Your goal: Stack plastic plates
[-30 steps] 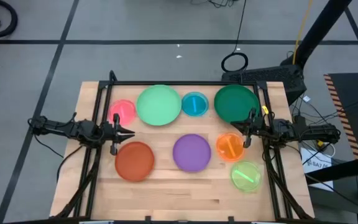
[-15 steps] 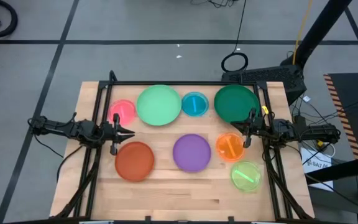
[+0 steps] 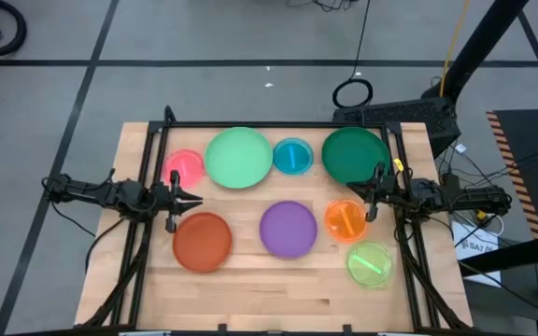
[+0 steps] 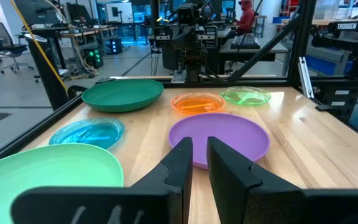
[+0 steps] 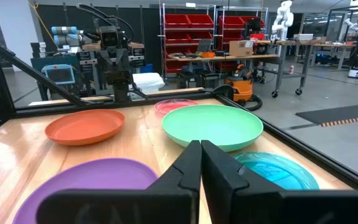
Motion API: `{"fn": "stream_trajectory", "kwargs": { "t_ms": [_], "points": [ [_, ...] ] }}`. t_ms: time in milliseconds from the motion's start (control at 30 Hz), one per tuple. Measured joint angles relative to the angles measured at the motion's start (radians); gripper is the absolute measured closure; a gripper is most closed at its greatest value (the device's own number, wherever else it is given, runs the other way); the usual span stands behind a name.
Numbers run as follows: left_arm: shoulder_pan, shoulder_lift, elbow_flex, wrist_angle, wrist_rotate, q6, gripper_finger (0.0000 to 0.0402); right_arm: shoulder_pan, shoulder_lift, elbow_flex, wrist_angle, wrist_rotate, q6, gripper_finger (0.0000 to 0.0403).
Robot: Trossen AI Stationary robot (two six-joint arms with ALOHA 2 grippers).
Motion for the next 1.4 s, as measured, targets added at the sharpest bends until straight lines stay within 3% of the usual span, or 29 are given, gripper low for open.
{"fn": "stream_trajectory", "kwargs": {
  "t_ms": [700,833,967,1267,1400],
  "points": [
    [0.000,0.000,0.000,0.000,0.000,0.002,0.0346,0.000,0.000,0.000,0.000,0.000,0.000,0.0397],
    [0.000,0.000,-0.003,0.019,0.000,0.099,0.0346,0.000,0.000,0.000,0.000,0.000,0.000,0.0397],
    [0.000,0.000,-0.004,0.075,-0.002,0.084,0.0346,0.000,0.000,0.000,0.000,0.000,0.008,0.0397],
    [0.000,0.001,-0.003,0.202,-0.002,-0.119,0.0346,0.000,0.001,-0.001,0.050,-0.081,0.546,0.0397],
    [0.000,0.004,-0.003,0.358,0.000,-0.180,0.0346,0.000,0.019,-0.005,0.127,-0.104,0.562,0.0397]
  ]
}}
